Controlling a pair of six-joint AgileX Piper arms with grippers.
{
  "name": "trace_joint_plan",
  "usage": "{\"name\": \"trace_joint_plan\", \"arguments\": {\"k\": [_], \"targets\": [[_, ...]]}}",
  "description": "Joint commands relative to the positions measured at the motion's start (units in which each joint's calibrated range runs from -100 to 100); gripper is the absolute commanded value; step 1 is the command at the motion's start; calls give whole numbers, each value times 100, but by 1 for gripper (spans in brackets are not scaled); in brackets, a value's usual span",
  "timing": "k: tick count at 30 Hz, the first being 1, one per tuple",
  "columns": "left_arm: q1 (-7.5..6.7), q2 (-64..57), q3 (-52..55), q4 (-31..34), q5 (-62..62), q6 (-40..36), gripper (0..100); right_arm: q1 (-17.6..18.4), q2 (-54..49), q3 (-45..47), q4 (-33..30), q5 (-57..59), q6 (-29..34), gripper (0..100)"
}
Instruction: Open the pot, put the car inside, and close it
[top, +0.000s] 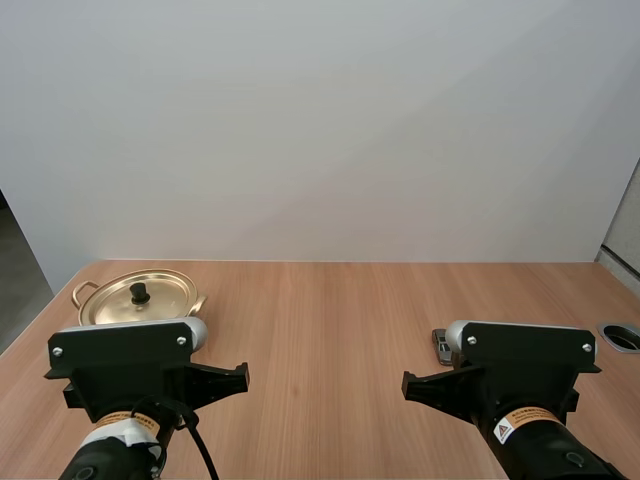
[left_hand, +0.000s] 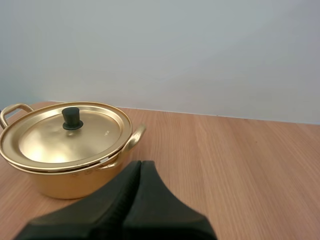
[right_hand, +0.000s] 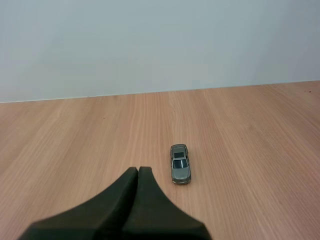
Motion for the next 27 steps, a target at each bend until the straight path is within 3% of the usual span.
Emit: {"name": "trace_joint_plan", "arguments": {"k": [1, 10, 15, 18, 27], "targets": [[2, 0, 0, -7, 0, -1, 0, -1, 0, 0, 0, -4, 0, 0], [2, 0, 0, -7, -326, 69, 0, -1, 0, 0, -205, -43, -56, 0], [2, 0, -542, 292, -272, 1991, 0, -1, 0, -165, -2417, -45, -182, 0], [2, 0, -1089, 645, -213, 2378, 0, -1, 0, -609, -3163, -12, -182, 0], [2, 0, -2492, 634, 1017, 2089, 0, -16, 0, -2202, -3236, 1636, -10, 0]]}}
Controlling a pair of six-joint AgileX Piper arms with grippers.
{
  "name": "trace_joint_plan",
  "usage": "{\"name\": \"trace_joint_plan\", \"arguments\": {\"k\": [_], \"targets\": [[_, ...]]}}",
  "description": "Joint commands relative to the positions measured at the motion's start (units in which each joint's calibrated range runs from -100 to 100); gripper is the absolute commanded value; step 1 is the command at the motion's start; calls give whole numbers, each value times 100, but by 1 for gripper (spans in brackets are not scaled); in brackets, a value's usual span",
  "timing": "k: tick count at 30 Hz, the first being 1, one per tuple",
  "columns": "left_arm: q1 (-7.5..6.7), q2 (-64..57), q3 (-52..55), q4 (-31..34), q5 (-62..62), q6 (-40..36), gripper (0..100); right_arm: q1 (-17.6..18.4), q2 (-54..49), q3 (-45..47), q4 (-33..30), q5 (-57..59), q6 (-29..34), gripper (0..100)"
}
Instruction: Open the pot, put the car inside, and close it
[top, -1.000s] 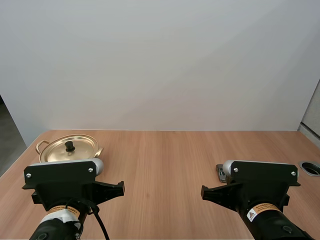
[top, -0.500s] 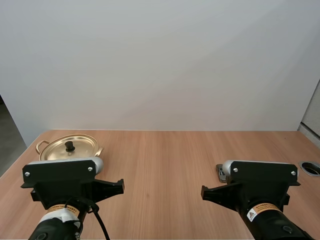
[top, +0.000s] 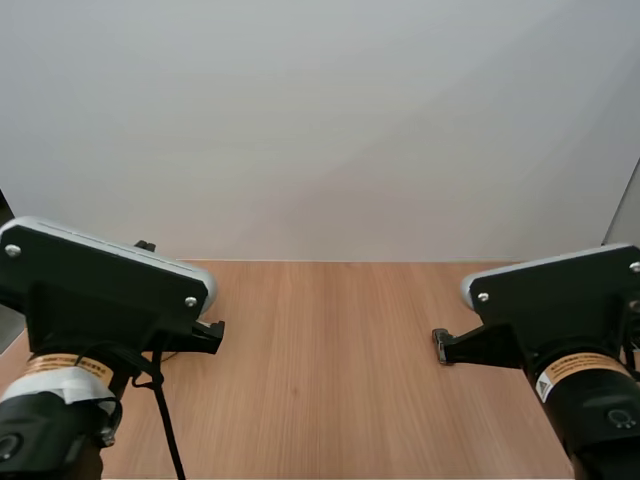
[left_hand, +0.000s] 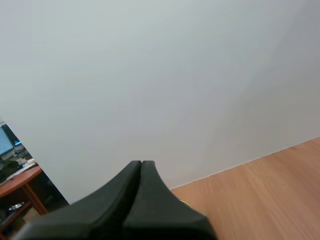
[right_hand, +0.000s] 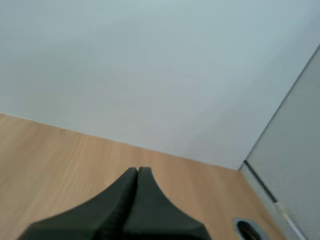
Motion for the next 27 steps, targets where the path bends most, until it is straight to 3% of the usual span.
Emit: {"name": "trace_joint_plan", "arguments": {"k": [1, 15, 19, 22, 27], "targets": [[2, 0, -290, -1, 326, -75, 0, -1, 0, -424, -511, 639, 2, 0], [46, 38, -305, -127, 551, -268, 0, -1, 0, -570, -84, 672, -160, 0], [46, 1011, -627, -783, 712, -205, 0, -1, 0, -570, 858, 834, -1152, 0], [82, 2201, -1134, -810, 977, -41, 0, -1, 0, -570, 1356, 1326, -1657, 0], [219, 4298, -2598, -810, 2050, -8, 0, -1, 0, -570, 1405, 1822, -1819, 0]]}}
